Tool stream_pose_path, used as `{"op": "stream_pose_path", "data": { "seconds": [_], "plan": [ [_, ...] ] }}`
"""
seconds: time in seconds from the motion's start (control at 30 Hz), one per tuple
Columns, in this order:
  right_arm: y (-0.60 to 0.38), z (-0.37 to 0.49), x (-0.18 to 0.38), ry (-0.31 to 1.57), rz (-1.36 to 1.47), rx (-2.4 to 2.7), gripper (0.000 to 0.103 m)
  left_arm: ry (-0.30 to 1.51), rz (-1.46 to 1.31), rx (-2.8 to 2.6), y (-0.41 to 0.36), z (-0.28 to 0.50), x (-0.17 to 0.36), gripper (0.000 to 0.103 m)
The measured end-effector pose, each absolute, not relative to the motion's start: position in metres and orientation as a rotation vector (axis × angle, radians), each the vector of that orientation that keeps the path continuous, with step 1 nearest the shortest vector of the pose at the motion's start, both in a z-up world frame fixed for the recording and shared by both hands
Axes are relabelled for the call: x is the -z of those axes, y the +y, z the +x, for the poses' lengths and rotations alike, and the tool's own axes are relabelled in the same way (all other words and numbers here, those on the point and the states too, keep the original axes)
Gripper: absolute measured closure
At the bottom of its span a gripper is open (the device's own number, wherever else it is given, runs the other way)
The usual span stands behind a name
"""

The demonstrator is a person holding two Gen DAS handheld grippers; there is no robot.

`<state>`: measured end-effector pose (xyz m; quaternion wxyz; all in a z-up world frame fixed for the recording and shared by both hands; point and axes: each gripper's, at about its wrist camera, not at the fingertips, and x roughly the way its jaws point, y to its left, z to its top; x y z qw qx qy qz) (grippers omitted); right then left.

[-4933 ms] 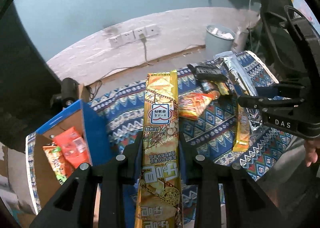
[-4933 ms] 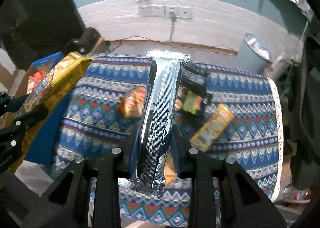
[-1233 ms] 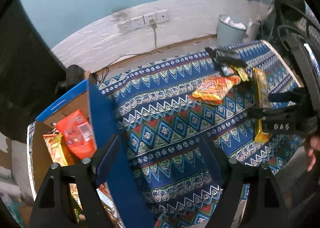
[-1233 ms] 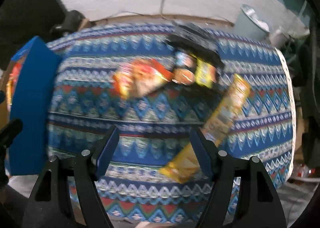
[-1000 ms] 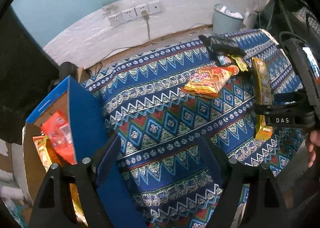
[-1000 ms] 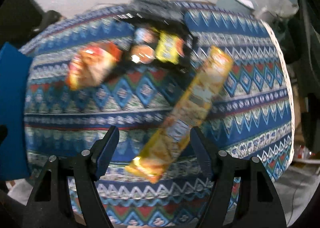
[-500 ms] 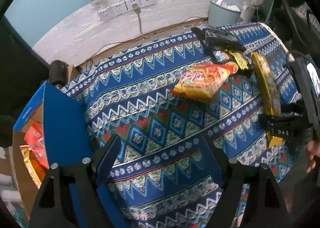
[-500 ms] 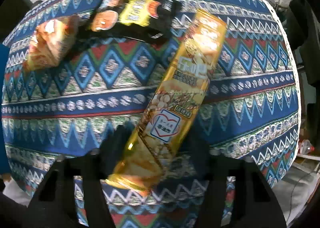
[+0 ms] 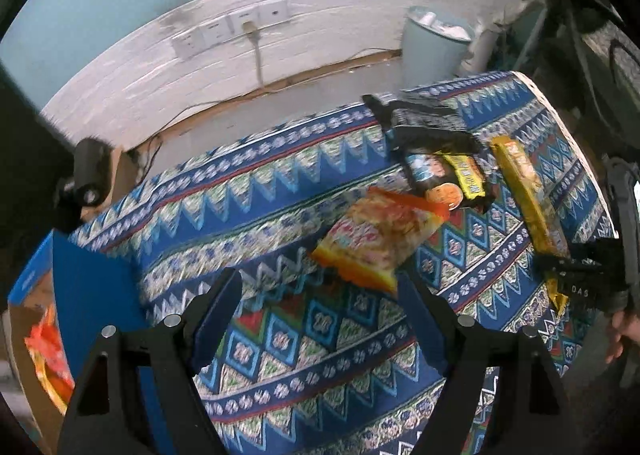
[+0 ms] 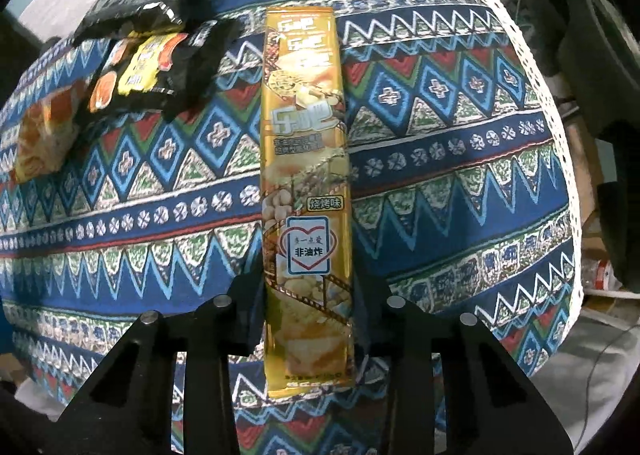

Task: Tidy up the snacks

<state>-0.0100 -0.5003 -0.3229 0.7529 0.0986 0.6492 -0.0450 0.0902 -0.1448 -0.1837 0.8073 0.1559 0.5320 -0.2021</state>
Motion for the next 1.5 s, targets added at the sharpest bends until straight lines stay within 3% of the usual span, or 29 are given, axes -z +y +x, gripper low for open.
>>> {"op": "stream_pose_path", "data": {
  "seconds": [0.1, 0.17, 0.2, 0.73, 0.9, 1.03, 1.27, 1.5],
  "plan": [
    [-0.515, -0.004, 0.319, 1.397, 0.273, 0.064, 0.059, 1.132, 0.370, 0.475, -0.158, 0.093, 0.187, 0.021],
    [-0.517, 0.000, 0.317, 1.375, 0.253, 0.060, 0.045, 1.138, 0.390, 0.506, -0.167, 0.094, 0.192, 0.017],
    [-0.514, 0.006, 0.316, 1.370, 0.237, 0.060, 0.043, 1.144, 0.396, 0.516, -0.171, 0.095, 0.195, 0.015],
    [-0.474, 0.056, 0.339, 1.296, 0.114, 0.072, 0.043, 1.271, 0.450, 0.537, -0.210, 0.112, 0.251, 0.015],
    [-0.480, 0.059, 0.342, 1.261, 0.122, 0.080, 0.056, 1.241, 0.461, 0.525, -0.208, 0.111, 0.254, 0.016],
    [-0.485, 0.052, 0.338, 1.237, 0.109, 0.078, 0.072, 1.224, 0.436, 0.513, -0.204, 0.108, 0.251, 0.040],
    [-0.486, 0.036, 0.322, 1.246, 0.105, 0.080, 0.073, 1.150, 0.502, 0.537, -0.209, 0.079, 0.238, 0.053],
    [-0.480, 0.020, 0.298, 1.229, 0.122, 0.082, 0.073, 1.133, 0.507, 0.528, -0.207, 0.060, 0.224, 0.055]
  ]
}}
